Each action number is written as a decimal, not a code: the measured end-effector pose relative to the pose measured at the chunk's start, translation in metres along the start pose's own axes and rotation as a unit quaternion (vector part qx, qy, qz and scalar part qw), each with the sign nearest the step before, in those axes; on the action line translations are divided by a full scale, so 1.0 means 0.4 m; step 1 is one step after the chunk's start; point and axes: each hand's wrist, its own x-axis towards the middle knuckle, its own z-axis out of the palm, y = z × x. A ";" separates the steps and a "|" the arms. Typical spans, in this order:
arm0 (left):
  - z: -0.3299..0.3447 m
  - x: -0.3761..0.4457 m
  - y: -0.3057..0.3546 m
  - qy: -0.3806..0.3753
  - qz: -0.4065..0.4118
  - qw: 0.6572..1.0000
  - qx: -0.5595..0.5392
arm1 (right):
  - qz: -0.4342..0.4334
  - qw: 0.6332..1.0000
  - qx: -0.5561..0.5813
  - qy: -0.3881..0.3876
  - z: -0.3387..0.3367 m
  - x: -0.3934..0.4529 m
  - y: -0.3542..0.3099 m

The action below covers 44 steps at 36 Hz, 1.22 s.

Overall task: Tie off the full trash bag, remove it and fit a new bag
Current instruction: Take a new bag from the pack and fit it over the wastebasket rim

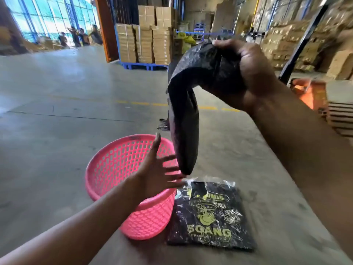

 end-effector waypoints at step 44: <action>-0.326 -0.306 0.254 0.042 0.161 0.966 0.197 | 0.106 0.743 -0.660 -0.010 -0.115 0.099 0.538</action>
